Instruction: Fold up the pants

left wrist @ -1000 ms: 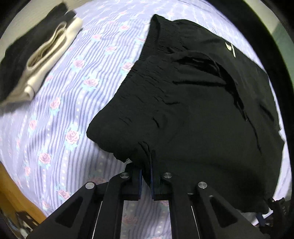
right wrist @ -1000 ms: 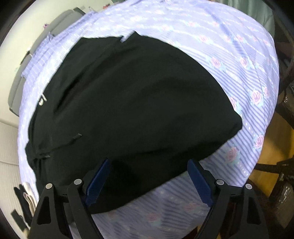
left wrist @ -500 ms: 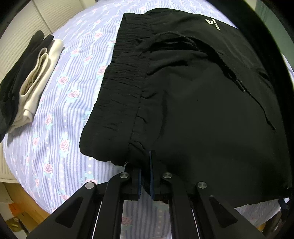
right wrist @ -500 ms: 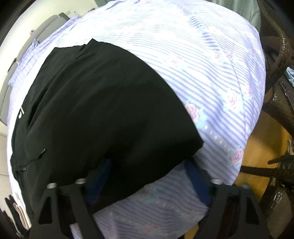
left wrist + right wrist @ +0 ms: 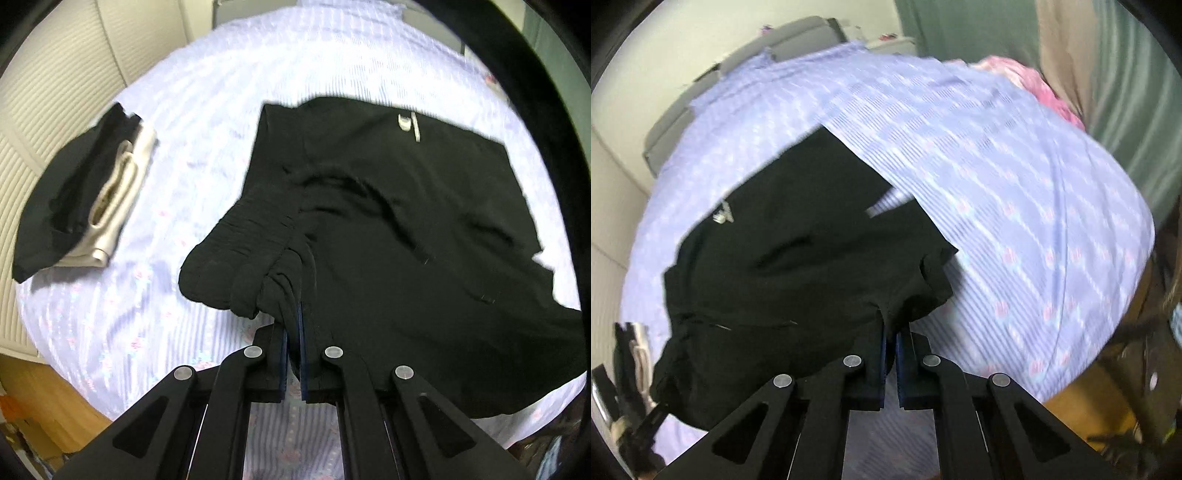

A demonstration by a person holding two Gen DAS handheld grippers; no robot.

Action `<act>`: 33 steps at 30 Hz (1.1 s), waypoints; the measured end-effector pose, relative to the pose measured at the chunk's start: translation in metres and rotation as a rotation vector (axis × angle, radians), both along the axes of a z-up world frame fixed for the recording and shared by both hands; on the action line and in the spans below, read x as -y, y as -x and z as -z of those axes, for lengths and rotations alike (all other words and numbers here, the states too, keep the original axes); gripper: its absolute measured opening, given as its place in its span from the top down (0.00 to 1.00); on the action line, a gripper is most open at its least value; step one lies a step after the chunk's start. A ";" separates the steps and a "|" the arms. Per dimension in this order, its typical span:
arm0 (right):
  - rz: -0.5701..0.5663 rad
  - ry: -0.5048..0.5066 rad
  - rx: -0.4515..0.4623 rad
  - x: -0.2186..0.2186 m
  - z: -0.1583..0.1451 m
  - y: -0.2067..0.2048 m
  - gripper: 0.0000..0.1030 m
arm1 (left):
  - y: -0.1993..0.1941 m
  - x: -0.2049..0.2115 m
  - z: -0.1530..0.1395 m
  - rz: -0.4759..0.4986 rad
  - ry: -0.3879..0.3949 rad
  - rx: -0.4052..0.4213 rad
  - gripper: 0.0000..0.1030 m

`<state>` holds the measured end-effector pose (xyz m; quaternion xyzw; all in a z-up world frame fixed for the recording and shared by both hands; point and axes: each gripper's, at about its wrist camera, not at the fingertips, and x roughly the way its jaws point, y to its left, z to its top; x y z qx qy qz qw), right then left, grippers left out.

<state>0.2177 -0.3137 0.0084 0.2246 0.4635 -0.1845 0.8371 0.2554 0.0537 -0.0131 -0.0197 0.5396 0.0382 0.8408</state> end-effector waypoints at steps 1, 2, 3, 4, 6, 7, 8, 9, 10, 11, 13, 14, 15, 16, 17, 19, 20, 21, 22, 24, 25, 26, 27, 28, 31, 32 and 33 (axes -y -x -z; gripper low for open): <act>-0.012 0.006 0.016 0.002 -0.009 -0.002 0.96 | 0.001 -0.002 -0.009 -0.008 -0.002 0.011 0.94; -0.027 0.020 0.041 0.000 -0.022 -0.012 0.96 | 0.001 -0.003 -0.019 -0.015 -0.002 0.022 0.94; -0.039 0.028 0.057 0.003 -0.032 0.010 0.96 | 0.004 0.003 -0.027 -0.022 -0.002 0.029 0.94; -0.051 0.039 0.073 0.004 -0.040 0.005 0.96 | 0.006 0.005 -0.036 -0.035 -0.004 0.038 0.94; -0.067 0.066 0.099 0.004 -0.055 -0.002 0.96 | 0.000 0.007 -0.050 -0.063 0.006 0.060 0.94; -0.074 0.076 0.116 0.006 -0.063 -0.012 0.96 | -0.006 0.006 -0.059 -0.077 0.010 0.077 0.94; -0.076 0.080 0.136 0.006 -0.068 -0.022 0.96 | -0.013 0.007 -0.064 -0.082 0.010 0.091 0.94; -0.079 0.080 0.151 0.012 -0.072 -0.028 0.96 | -0.022 0.008 -0.068 -0.095 0.009 0.115 0.94; -0.079 0.084 0.173 0.013 -0.076 -0.042 0.96 | -0.026 0.008 -0.070 -0.108 0.009 0.129 0.94; -0.076 0.086 0.191 0.015 -0.076 -0.048 0.96 | -0.035 0.008 -0.072 -0.123 0.015 0.138 0.94; -0.068 0.097 0.233 0.017 -0.080 -0.070 0.96 | -0.054 0.007 -0.075 -0.150 0.047 0.150 0.94; -0.065 0.103 0.256 0.018 -0.083 -0.083 0.96 | -0.064 0.008 -0.074 -0.162 0.060 0.148 0.94; -0.063 0.112 0.273 0.019 -0.085 -0.095 0.96 | -0.072 0.009 -0.072 -0.170 0.070 0.146 0.94; -0.056 0.117 0.290 0.020 -0.086 -0.107 0.96 | -0.087 0.011 -0.071 -0.181 0.081 0.149 0.94; -0.050 0.121 0.312 0.023 -0.085 -0.124 0.96 | -0.100 0.014 -0.070 -0.177 0.079 0.151 0.94; -0.043 0.116 0.319 0.030 -0.082 -0.151 0.96 | -0.120 0.019 -0.069 -0.184 0.063 0.149 0.94; -0.042 0.119 0.320 0.032 -0.078 -0.165 0.96 | -0.134 0.021 -0.067 -0.186 0.065 0.147 0.94; -0.041 0.126 0.313 0.034 -0.074 -0.175 0.96 | -0.147 0.022 -0.064 -0.198 0.069 0.140 0.94; -0.042 0.126 0.298 0.037 -0.069 -0.189 0.96 | -0.157 0.023 -0.063 -0.201 0.068 0.135 0.94; -0.051 0.138 0.272 0.040 -0.056 -0.218 0.96 | -0.178 0.026 -0.058 -0.208 0.048 0.133 0.94; -0.054 0.142 0.248 0.042 -0.046 -0.235 0.96 | -0.189 0.028 -0.054 -0.214 0.029 0.124 0.94; -0.061 0.143 0.233 0.044 -0.040 -0.247 0.96 | -0.202 0.031 -0.048 -0.213 0.012 0.116 0.93; -0.064 0.151 0.212 0.046 -0.032 -0.260 0.96 | -0.211 0.032 -0.043 -0.213 -0.002 0.111 0.93; -0.072 0.144 0.187 0.048 -0.021 -0.275 0.96 | -0.222 0.034 -0.037 -0.210 -0.024 0.098 0.93; -0.099 0.146 0.141 0.050 0.003 -0.308 0.96 | -0.246 0.036 -0.017 -0.218 -0.043 0.059 0.92; -0.110 0.154 0.123 0.049 0.012 -0.318 0.96 | -0.254 0.036 -0.010 -0.227 -0.050 0.041 0.90; -0.116 0.157 0.108 0.050 0.017 -0.324 0.96 | -0.260 0.035 -0.003 -0.237 -0.054 0.027 0.90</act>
